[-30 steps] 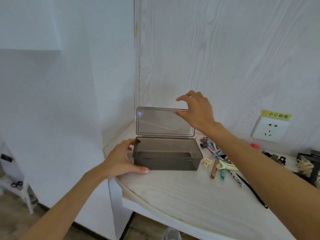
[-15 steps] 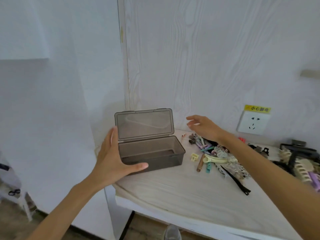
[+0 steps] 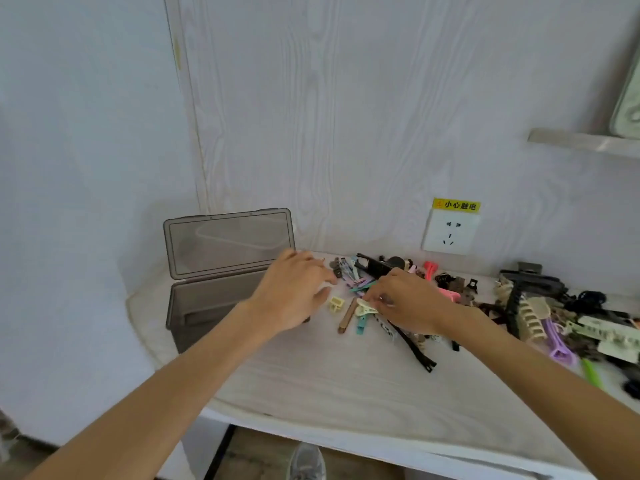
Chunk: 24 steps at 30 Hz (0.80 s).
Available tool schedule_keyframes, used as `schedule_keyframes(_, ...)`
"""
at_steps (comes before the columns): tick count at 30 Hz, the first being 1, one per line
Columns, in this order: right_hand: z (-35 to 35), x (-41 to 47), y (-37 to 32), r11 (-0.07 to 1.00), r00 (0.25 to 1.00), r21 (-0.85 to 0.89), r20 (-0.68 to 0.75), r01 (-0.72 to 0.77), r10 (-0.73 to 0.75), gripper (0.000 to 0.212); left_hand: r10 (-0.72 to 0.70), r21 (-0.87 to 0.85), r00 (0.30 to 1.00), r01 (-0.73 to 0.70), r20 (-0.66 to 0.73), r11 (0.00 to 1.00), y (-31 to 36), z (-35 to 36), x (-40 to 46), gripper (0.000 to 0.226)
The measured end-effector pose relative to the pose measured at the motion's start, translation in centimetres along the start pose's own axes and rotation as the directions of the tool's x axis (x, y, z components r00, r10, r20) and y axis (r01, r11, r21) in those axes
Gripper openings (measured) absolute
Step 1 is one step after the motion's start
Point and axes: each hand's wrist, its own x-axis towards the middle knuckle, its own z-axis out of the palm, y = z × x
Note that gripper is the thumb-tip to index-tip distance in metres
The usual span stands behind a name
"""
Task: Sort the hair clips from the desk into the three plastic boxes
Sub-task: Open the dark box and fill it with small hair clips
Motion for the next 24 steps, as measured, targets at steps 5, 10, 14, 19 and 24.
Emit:
schedule_keyframes(5,-1.2,0.3,2.0,0.997,0.992,-0.054,0.114,-0.053,0.059,0.025,-0.015,0.239,0.957,-0.058,0.290,0.969,1.9,1.7,4.3,0.043)
schedule_keyframes(10,-2.6,4.9,1.1,0.979,0.995,0.193,-0.059,-0.069,0.082,0.027,-0.060,0.291,0.921,-0.059,0.385,0.955,1.9,2.2,6.2,0.025)
schedule_keyframes(14,-0.9,10.2,0.1,0.988,0.981,0.117,0.177,-0.098,0.076,0.046,-0.019,0.195,0.957,-0.040,0.290,0.980,0.7,1.9,6.1,0.024)
schedule_keyframes(19,0.4,11.0,-0.4,0.988,0.994,-0.148,0.104,0.041,-0.026,0.015,-0.098,-0.143,0.991,0.111,0.090,0.983,-1.9,-0.9,4.1,0.020)
schedule_keyframes(24,1.0,9.9,0.3,0.977,0.985,-0.135,-0.024,0.166,-0.171,0.028,-0.292,-0.315,0.954,0.298,0.069,0.901,-4.8,-2.5,-0.3,0.015)
